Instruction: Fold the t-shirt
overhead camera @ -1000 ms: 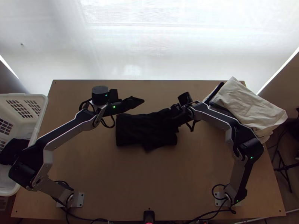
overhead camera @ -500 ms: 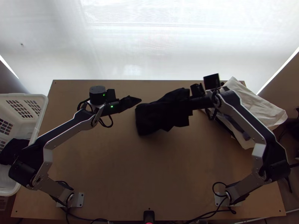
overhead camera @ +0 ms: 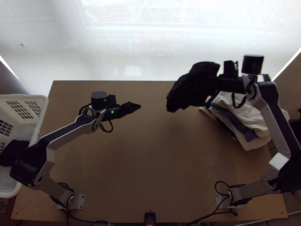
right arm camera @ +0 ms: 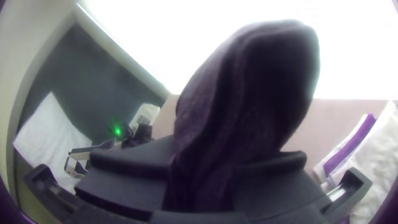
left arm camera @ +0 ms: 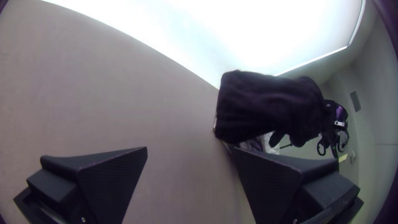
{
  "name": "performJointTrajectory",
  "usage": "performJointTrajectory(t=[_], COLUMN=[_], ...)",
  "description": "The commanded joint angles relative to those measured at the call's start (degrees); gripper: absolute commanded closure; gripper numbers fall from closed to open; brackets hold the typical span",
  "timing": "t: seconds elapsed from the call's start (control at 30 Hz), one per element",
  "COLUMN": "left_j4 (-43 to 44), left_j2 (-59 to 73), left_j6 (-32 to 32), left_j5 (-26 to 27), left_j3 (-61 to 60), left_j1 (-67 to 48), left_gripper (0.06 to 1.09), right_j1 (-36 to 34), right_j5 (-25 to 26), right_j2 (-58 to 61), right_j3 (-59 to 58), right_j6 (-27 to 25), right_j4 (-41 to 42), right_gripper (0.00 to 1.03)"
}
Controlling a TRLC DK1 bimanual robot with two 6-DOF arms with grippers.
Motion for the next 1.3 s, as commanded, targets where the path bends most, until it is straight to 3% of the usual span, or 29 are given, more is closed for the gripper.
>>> performJointTrajectory(t=[0.0,0.2,0.63,1.27], left_j4=[1.3,1.5,1.5,1.2], left_j2=[0.2,0.0,-0.2,-0.2], left_j6=[1.3,1.6,1.9,0.9], left_j5=[0.5,0.6,1.4,2.1], left_j3=[-3.0,-3.6,-3.9,-1.9], left_j1=[0.1,0.1,1.3,2.5], left_gripper=[0.1,0.1,0.1,0.1], right_j1=[-9.5,-16.5,-24.2,-40.7], right_j5=[-3.3,-6.2,-7.2,-10.6], right_j2=[-1.2,-1.3,-5.2,-10.1], right_j3=[2.0,2.9,0.0,-14.2], right_j6=[0.1,0.7,1.5,-1.5], right_j4=[5.6,6.8,6.4,6.6], right_gripper=[1.0,1.0,1.0,1.0])
